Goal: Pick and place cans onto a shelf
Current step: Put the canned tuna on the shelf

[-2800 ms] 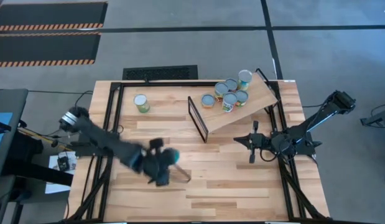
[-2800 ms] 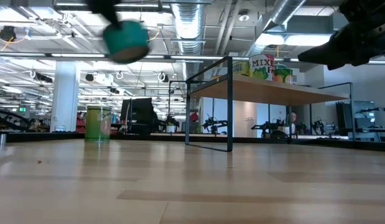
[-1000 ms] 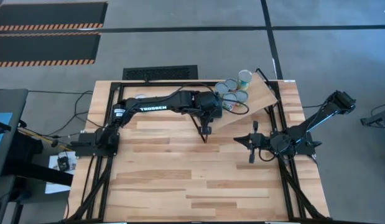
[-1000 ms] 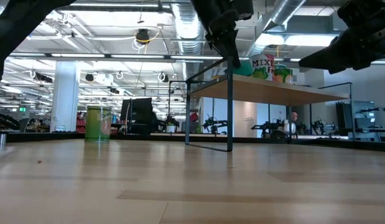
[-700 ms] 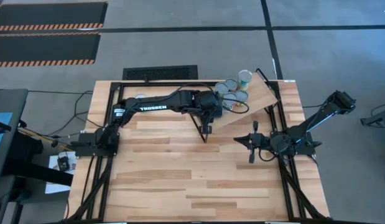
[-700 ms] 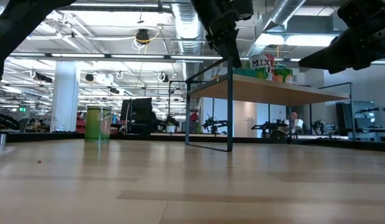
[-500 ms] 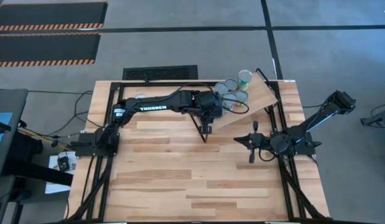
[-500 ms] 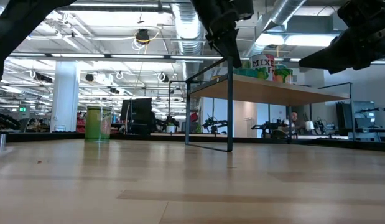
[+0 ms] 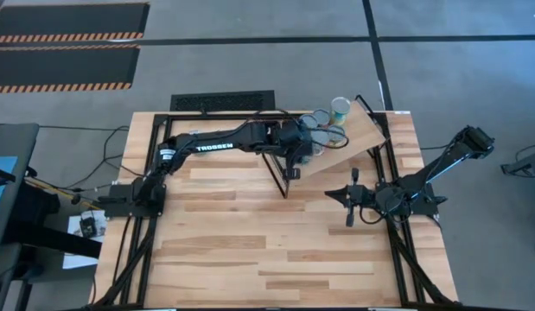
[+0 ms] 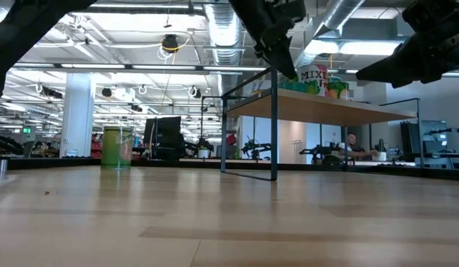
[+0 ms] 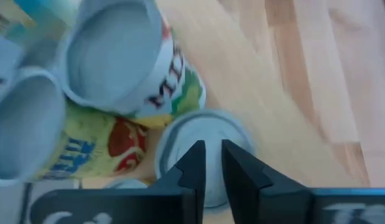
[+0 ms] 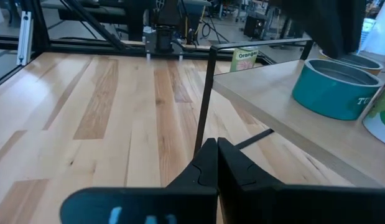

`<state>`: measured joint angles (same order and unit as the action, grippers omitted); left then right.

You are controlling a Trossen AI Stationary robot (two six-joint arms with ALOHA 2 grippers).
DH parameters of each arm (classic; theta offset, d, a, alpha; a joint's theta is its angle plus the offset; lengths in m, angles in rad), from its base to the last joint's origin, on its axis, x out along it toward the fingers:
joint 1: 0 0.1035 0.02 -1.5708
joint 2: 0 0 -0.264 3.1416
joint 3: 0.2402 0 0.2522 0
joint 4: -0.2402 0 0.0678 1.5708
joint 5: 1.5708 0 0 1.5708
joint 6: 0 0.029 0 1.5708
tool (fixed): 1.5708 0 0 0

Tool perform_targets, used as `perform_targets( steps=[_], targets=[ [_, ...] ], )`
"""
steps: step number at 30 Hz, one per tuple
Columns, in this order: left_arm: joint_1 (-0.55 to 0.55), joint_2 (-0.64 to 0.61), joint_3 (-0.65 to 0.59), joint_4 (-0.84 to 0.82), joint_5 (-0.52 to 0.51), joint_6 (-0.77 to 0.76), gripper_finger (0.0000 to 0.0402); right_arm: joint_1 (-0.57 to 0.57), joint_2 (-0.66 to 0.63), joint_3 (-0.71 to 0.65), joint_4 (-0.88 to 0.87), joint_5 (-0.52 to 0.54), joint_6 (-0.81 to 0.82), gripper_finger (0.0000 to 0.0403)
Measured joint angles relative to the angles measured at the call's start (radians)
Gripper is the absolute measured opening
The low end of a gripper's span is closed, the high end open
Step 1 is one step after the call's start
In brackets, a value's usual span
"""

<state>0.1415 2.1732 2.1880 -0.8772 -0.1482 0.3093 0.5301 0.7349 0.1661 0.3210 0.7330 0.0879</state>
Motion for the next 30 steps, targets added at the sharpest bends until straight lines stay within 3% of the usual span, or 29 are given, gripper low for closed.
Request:
perform_targets(
  steps=[5,30],
  targets=[
    [0.006,0.028,-0.003,-0.009,0.029,0.007,0.0003,0.0,0.0,0.0,-0.006,0.0,-0.001,0.0012],
    [0.002,0.03,0.006,-0.058,-0.035,-0.006,0.0001,0.0,0.0,0.0,-0.014,-0.001,0.002,0.0012]
  ],
)
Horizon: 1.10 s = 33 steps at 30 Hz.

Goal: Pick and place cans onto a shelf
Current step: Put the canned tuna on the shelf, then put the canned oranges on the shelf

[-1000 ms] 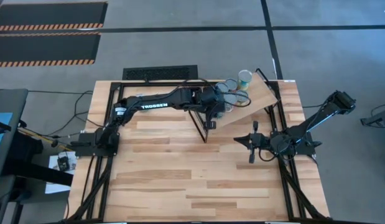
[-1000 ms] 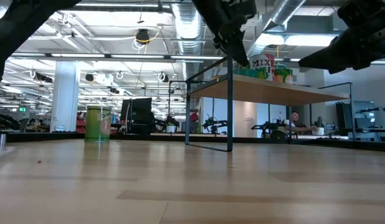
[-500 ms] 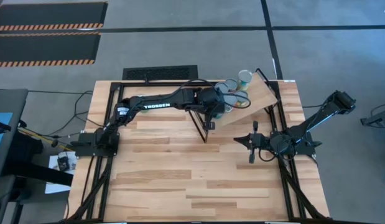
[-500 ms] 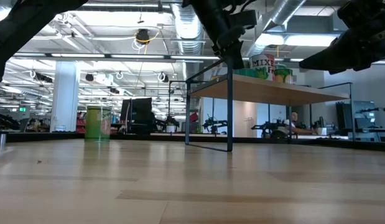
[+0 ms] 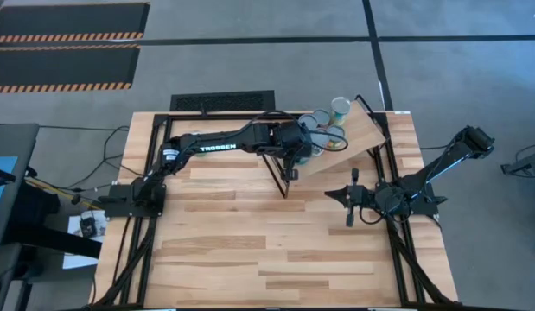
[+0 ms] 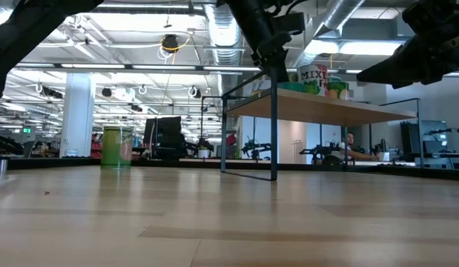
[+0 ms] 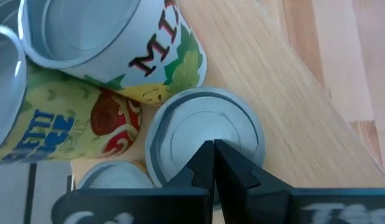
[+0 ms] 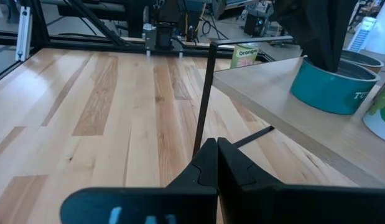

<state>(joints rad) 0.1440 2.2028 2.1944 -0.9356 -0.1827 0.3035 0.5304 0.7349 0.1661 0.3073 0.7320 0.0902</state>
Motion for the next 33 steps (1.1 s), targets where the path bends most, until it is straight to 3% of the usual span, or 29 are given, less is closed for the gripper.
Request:
perform_targets(
  steps=[12,21,26,33],
  targets=[
    [-0.022,-0.001,0.114,-0.086,-0.009,-0.01,0.0001,0.0,0.0,0.0,-0.008,0.0,0.008,0.0012],
    [-0.101,-0.116,0.098,-0.162,-0.024,-0.093,0.0,0.0,0.0,0.0,-0.016,0.0,0.015,0.0012],
    [-0.139,-0.224,-0.052,-0.102,-0.113,-0.151,0.0,0.023,0.0,0.0,-0.021,0.001,0.017,0.0012],
    [-0.164,-0.478,-0.523,0.238,-0.145,-0.226,0.0,0.057,0.0,0.0,-0.015,0.001,0.031,0.0012]
  ],
)
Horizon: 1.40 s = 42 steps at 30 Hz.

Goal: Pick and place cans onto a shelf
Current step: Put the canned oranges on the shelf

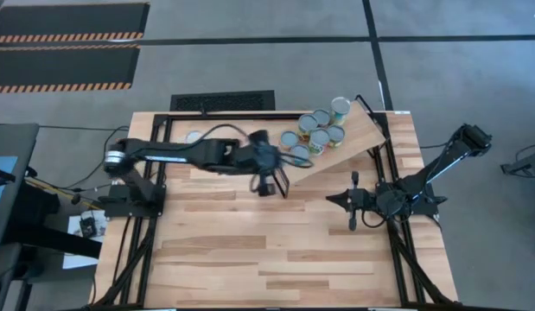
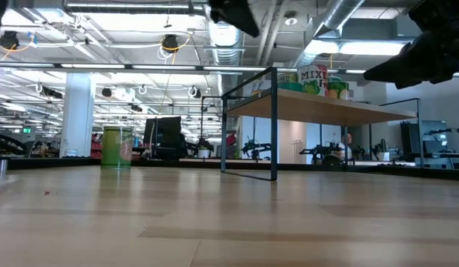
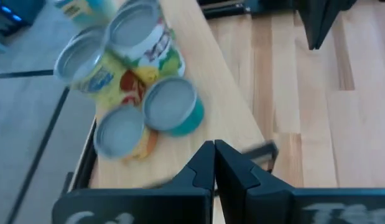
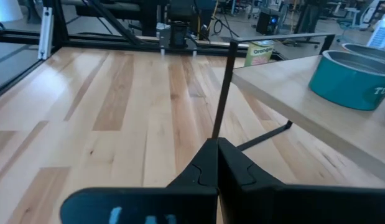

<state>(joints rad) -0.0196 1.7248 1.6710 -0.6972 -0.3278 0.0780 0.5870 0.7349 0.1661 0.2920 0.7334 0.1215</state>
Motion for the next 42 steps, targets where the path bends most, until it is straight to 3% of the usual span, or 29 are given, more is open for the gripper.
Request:
perform_targets(
  steps=[5,9,12,17,23,32,38,42],
  targets=[
    [0.0,-0.208,-0.339,0.156,-0.037,-0.113,0.0,0.002,0.0,0.0,0.002,0.003,0.013,0.0012],
    [0.018,-0.37,-0.53,0.1,-0.131,-0.236,0.0,-0.002,0.0,0.0,0.005,0.005,0.005,0.0012],
    [0.065,-0.466,-0.629,-0.018,-0.142,-0.32,0.0,-0.016,-0.001,0.0,0.01,0.004,0.005,0.0012],
    [0.201,-0.561,-0.727,-0.205,-0.143,-0.38,0.0,-0.027,-0.001,0.0,0.008,-0.005,0.004,0.0012],
    [0.368,-0.576,-0.799,-0.226,-0.149,-0.319,0.0034,-0.027,0.0,0.0,0.008,-0.024,0.002,0.0012],
    [0.511,-0.567,-0.902,-0.038,-0.129,-0.136,0.0122,-0.027,0.0,0.0,0.01,-0.024,0.002,0.0012],
    [0.577,-0.567,-0.939,0.049,-0.037,-0.058,0.0137,-0.027,0.0,0.0,0.008,-0.024,0.002,0.0012],
    [0.614,-0.567,-0.964,0.079,-0.046,-0.036,0.0137,-0.027,0.0,0.0,0.008,-0.024,0.002,0.0012]
  ],
)
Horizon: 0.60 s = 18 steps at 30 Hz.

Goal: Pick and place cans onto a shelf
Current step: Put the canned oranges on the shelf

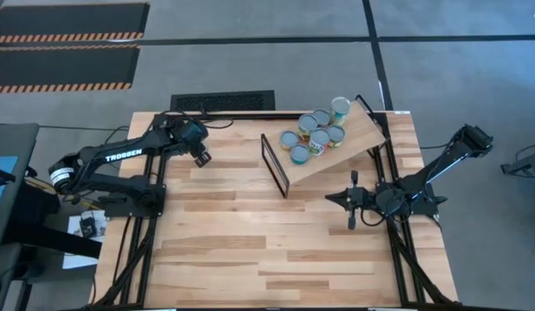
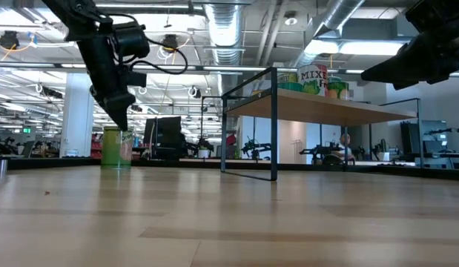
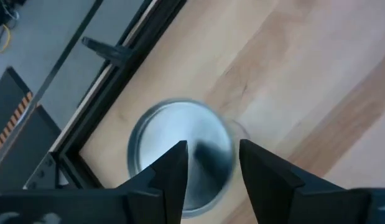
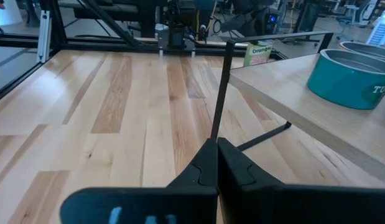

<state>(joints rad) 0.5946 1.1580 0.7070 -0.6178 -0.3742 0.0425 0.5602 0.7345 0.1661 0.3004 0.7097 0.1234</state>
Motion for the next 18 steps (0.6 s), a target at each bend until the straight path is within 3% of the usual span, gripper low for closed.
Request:
perform_targets(
  steps=[9,15,18],
  targets=[
    [0.054,-0.002,-0.057,0.076,0.001,0.068,0.0126,0.0,0.0,0.0,0.0,0.0,0.0,0.0012],
    [0.054,-0.001,-0.058,0.105,0.023,0.141,0.0027,0.0,0.0,0.0,0.0,0.001,0.0,0.0012],
    [0.055,-0.006,-0.058,0.119,0.068,0.147,0.0008,0.0,0.0,0.0,0.001,0.001,0.0,0.0012]
  ],
)
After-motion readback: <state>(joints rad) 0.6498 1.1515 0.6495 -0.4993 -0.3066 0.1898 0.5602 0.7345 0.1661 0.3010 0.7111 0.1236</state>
